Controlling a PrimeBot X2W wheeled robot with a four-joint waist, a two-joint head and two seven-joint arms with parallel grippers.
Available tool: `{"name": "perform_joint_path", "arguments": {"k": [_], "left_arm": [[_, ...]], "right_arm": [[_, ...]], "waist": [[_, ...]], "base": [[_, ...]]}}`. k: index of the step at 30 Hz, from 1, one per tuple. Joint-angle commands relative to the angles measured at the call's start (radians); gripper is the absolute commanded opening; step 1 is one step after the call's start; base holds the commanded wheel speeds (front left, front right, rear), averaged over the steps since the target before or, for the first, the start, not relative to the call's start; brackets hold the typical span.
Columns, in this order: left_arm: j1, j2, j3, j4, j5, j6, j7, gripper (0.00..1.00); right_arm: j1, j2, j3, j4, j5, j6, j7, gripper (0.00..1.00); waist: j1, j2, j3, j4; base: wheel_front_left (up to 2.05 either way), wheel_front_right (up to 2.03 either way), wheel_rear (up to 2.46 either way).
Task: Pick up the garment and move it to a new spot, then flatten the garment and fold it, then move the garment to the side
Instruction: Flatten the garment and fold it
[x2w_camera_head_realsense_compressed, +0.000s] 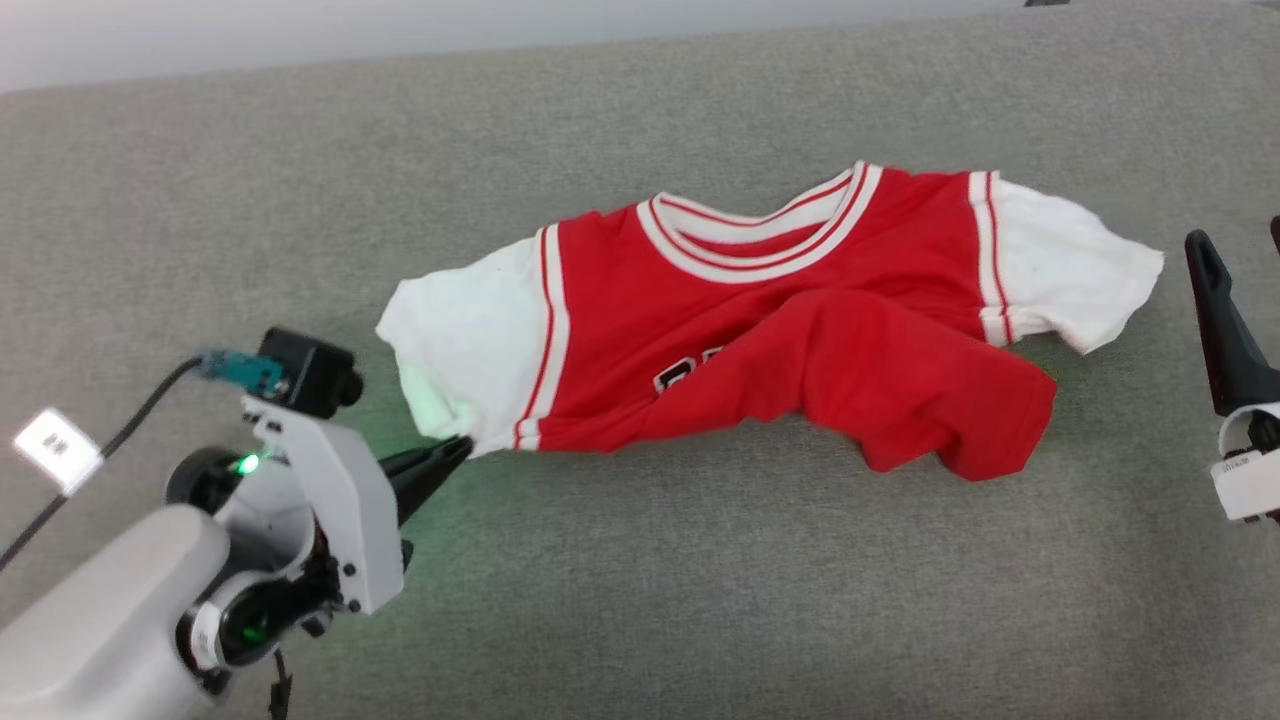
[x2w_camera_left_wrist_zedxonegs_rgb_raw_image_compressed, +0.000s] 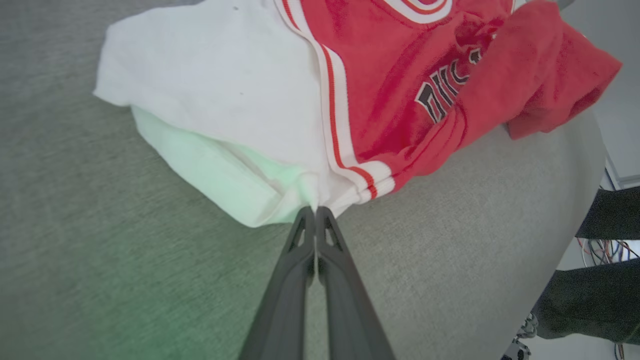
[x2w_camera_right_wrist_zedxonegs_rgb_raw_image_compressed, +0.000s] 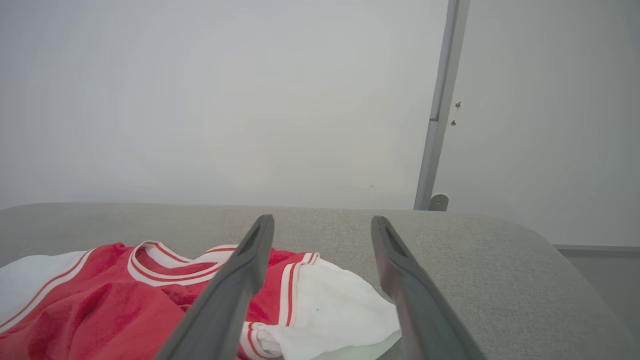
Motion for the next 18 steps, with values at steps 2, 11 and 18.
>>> {"name": "perform_joint_path", "arguments": {"k": [2,11,18], "left_arm": [[0.049,0.007,0.008,0.000,-0.009,0.013,-0.034,0.00],[0.100,-0.016,0.038,0.008,0.031,0.032,-0.186,1.00],[0.175,-0.078,0.090,-0.022,0.140,0.113,-0.485,1.00]], "right_arm": [[0.025,-0.013,-0.009,-0.014,0.003,-0.002,0.026,1.00],[-0.006,-0.094,0.072,-0.009,0.020,-0.002,0.158,1.00],[-0.115,-0.266,0.226,0.052,0.071,-0.002,0.335,1.00]], "waist": [[0.0000,0.0000,-0.011,0.019],[0.0000,0.0000,-0.024,0.054],[0.0000,0.0000,0.001,0.136]], "base": [[0.00,0.00,0.00],[0.00,0.00,0.00],[0.00,0.00,0.00]]}}
